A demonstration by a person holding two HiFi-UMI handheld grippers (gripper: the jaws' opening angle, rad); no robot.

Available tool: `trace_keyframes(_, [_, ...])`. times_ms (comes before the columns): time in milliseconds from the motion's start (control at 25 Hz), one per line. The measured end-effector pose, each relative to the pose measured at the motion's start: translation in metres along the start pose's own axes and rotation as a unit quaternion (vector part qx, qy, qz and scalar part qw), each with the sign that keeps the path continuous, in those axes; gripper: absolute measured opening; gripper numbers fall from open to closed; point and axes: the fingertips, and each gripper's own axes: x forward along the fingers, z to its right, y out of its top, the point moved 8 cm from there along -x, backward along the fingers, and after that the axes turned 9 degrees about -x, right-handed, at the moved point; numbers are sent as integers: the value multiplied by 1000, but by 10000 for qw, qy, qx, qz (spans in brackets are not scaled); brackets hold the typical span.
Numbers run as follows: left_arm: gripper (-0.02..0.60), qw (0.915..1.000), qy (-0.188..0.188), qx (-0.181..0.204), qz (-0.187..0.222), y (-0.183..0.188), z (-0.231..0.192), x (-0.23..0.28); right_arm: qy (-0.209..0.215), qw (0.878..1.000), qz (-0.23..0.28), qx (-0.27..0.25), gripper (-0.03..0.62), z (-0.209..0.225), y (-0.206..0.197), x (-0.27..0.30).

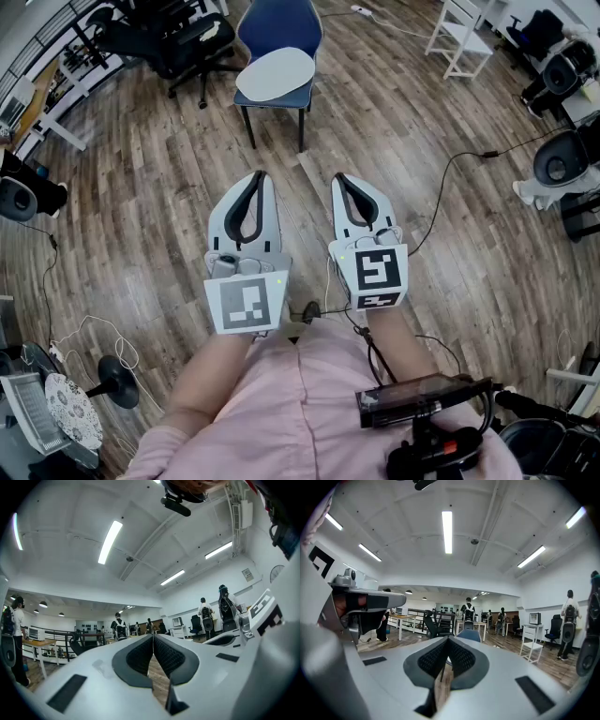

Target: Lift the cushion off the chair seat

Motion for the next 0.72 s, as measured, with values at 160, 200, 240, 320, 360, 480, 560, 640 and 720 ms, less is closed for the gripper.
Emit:
trace_keyframes(160, [15, 10000, 45, -28, 13, 1, 7, 8, 19, 10000, 7, 4, 0, 11, -1, 0])
trace_keyframes(200, [15, 10000, 53, -39, -1, -1, 6, 9, 24, 10000, -4, 9, 1, 11, -3, 2])
trace_keyframes(240, [14, 10000, 63, -47, -22, -3, 5, 11, 31, 10000, -19, 9, 0, 11, -4, 4])
trace_keyframes(320, [15, 9999, 92, -68, -69, -8, 0, 15, 31, 10000, -61, -12, 0, 10, -7, 11])
trace_keyframes(360, [15, 9999, 106, -80, -94, -11, -3, 18, 20, 10000, -83, -21, 1, 11, -8, 15])
trace_keyframes(480, [15, 9996, 134, -113, -203, -19, -12, 34, 22, 9999, -113, 15, 2, 15, -12, 32])
trace_keyframes(560, [15, 9993, 170, -158, -293, -27, -21, 49, 18, 9999, -121, 35, 2, 20, -16, 48])
trace_keyframes(640, [15, 9989, 208, -202, -356, -35, -31, 69, 18, 9999, -137, 47, 2, 26, -22, 68])
trace_keyframes(720, [15, 9987, 226, -229, -384, -43, -45, 94, 74, 9998, -169, 91, 22, 33, -26, 95])
